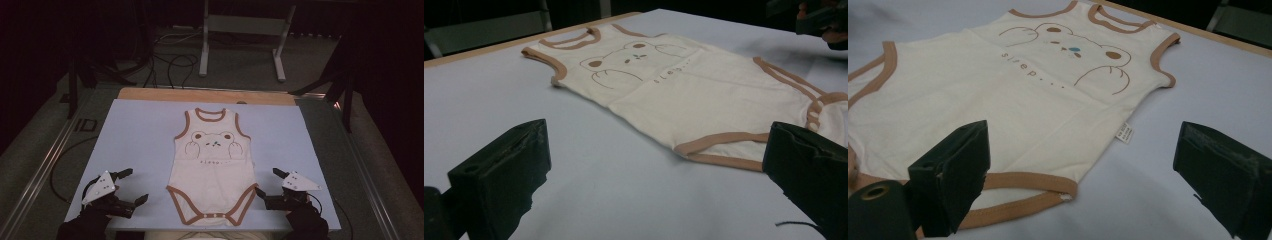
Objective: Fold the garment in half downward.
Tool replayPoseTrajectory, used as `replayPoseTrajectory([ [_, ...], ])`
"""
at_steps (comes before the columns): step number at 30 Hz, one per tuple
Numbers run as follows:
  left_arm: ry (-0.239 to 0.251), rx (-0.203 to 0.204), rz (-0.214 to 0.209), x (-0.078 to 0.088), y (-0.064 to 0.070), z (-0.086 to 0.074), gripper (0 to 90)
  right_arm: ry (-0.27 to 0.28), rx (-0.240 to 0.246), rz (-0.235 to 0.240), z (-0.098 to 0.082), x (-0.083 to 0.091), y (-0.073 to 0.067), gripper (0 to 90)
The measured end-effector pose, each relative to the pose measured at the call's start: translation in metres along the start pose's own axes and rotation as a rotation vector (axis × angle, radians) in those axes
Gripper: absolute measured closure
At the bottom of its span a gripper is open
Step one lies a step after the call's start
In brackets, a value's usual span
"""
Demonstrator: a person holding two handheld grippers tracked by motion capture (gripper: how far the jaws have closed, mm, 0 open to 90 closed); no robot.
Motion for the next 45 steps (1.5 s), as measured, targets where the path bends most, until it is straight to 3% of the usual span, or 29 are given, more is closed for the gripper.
replayPoseTrajectory([
  [12, -0.032, -0.003, -0.013, -0.006, 0.001, -0.001, 0.2, -0.015, -0.02, 0.0, -0.003, 0.001, 0.004, 7.8],
  [19, -0.039, -0.03, 0.002, -0.003, 0.002, -0.001, 0.2, -0.031, -0.001, -0.001, -0.003, 0.0, 0.002, 7.4],
  [22, -0.027, -0.022, 0.005, -0.001, 0.001, 0.001, 0.2, -0.021, 0.011, -0.003, 0.001, 0.002, 0.0, 7.4],
  [27, -0.03, -0.009, -0.001, 0.0, 0.002, 0.004, 0.2, -0.025, -0.016, 0.0, 0.006, 0.003, -0.001, 7.4],
  [35, -0.037, -0.039, -0.018, 0.002, 0.01, 0.016, 0.2, -0.004, -0.01, 0.001, 0.024, 0.013, -0.005, 7.5],
  [38, -0.011, -0.014, -0.029, 0.007, 0.01, 0.024, 0.2, 0.021, -0.01, 0.003, 0.034, 0.019, -0.005, 7.5],
  [40, -0.024, -0.026, -0.028, 0.008, 0.009, 0.028, 0.2, 0.033, -0.014, 0.001, 0.041, 0.022, -0.005, 7.5],
  [45, -0.011, -0.03, -0.044, 0.008, 0.006, 0.042, 0.2, 0.05, 0.023, -0.014, 0.058, 0.028, -0.003, 7.4],
])
Point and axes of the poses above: each handheld gripper's, and its own axes: x roughly backward along the jaws, z roughly out of its top, y roughly to its right, the point moved 6 cm from there along -x, roughly forward along the jaws, and after that the axes turned 2 degrees about y, right-handed, at the moved point
